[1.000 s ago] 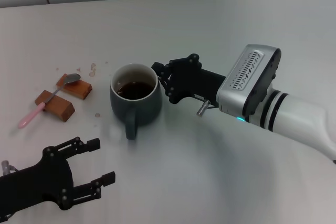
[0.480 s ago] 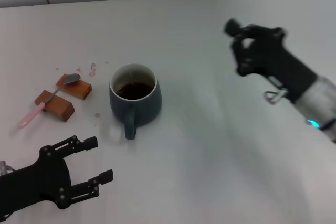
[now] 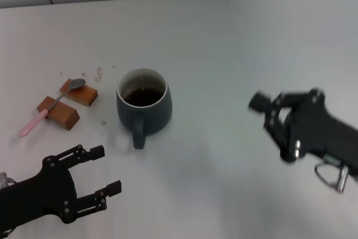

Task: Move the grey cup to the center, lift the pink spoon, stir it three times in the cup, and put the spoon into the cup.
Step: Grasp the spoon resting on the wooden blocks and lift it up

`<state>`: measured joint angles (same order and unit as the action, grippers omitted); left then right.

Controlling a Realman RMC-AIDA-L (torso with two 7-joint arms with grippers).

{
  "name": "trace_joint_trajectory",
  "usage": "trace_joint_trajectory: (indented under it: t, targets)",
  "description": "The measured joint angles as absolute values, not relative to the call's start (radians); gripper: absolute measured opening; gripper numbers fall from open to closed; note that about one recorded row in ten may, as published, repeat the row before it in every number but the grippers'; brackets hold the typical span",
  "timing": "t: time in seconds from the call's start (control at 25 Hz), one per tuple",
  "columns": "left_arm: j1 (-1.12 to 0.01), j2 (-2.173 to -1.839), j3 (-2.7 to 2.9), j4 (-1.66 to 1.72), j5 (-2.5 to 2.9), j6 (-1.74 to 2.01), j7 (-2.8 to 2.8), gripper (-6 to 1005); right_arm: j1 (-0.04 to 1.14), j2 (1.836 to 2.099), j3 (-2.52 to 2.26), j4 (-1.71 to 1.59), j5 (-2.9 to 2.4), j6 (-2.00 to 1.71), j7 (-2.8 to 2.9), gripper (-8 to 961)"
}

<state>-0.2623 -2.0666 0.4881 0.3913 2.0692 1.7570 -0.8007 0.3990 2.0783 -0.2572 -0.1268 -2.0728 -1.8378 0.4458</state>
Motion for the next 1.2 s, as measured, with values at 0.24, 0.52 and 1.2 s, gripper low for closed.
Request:
trace_joint_trajectory:
  t: [0.24,0.52,1.2]
  targets:
    - [-0.262,-2.066,0.472,0.391,2.069,1.771,-0.801,771,0.373,2.079,-0.309,-0.172,-2.147,-1.794,0.506,83]
    - [-0.262,-2.066,0.465,0.390,2.069,1.774,-0.801,768,0.374,2.080,-0.313,-0.179,-2.224,-1.668,0.528,88]
    - [-0.260,-2.065,0.464,0.377,2.069,1.772,-0.801,762,0.402,2.079,-0.333,-0.154,-2.248,-1.596,0.559,101]
